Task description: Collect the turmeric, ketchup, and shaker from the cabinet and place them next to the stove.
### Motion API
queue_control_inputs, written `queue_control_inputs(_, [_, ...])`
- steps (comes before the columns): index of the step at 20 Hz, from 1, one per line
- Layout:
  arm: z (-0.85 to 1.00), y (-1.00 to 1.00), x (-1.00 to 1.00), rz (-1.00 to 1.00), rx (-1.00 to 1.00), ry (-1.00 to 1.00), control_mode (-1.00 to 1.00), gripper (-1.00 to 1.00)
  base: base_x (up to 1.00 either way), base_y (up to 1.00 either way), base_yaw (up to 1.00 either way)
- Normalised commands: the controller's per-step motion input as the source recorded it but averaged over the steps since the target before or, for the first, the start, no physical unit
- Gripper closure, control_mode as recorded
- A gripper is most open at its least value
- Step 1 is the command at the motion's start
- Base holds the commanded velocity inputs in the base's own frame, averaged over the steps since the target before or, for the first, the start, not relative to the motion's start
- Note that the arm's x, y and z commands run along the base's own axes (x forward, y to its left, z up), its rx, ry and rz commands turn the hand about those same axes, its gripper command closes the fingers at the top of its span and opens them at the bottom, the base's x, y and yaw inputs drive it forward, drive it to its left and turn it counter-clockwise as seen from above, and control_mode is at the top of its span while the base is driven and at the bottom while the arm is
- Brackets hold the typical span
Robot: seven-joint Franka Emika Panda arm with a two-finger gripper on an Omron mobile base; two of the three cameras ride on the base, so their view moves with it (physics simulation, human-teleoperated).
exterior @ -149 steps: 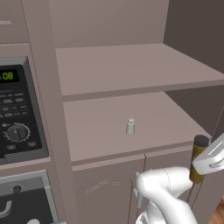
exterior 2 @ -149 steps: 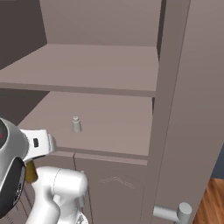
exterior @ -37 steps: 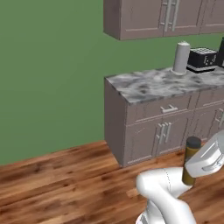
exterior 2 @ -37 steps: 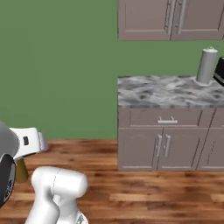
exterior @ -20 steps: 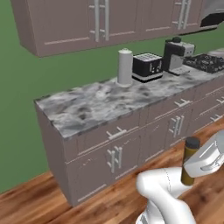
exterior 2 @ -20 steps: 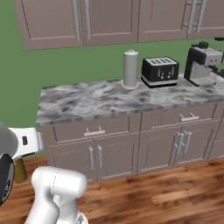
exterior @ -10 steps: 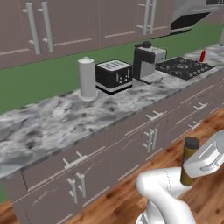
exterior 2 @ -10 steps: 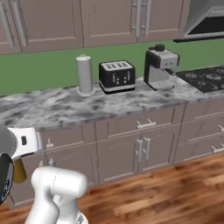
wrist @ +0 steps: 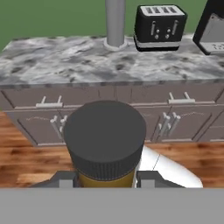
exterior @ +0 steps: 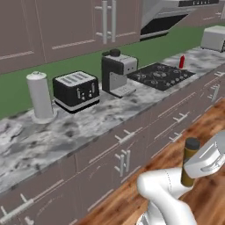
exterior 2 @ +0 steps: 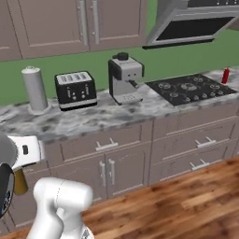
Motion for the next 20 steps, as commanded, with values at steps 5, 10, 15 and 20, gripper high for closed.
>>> queue_control_inputs(5, [0.0,0.0,0.0,0.0,0.0,0.0,1.0,1.0,0.88,-0.7,-0.13])
queue_control_inputs(10, [0.0,0.0,0.0,0.0,0.0,0.0,1.0,1.0,0.87,-0.59,-0.05])
queue_control_inputs(15, [0.0,0.0,0.0,0.0,0.0,0.0,1.0,1.0,0.81,-0.43,0.04])
queue_control_inputs(20, [0.0,0.0,0.0,0.0,0.0,0.0,1.0,1.0,0.72,-0.36,0.11])
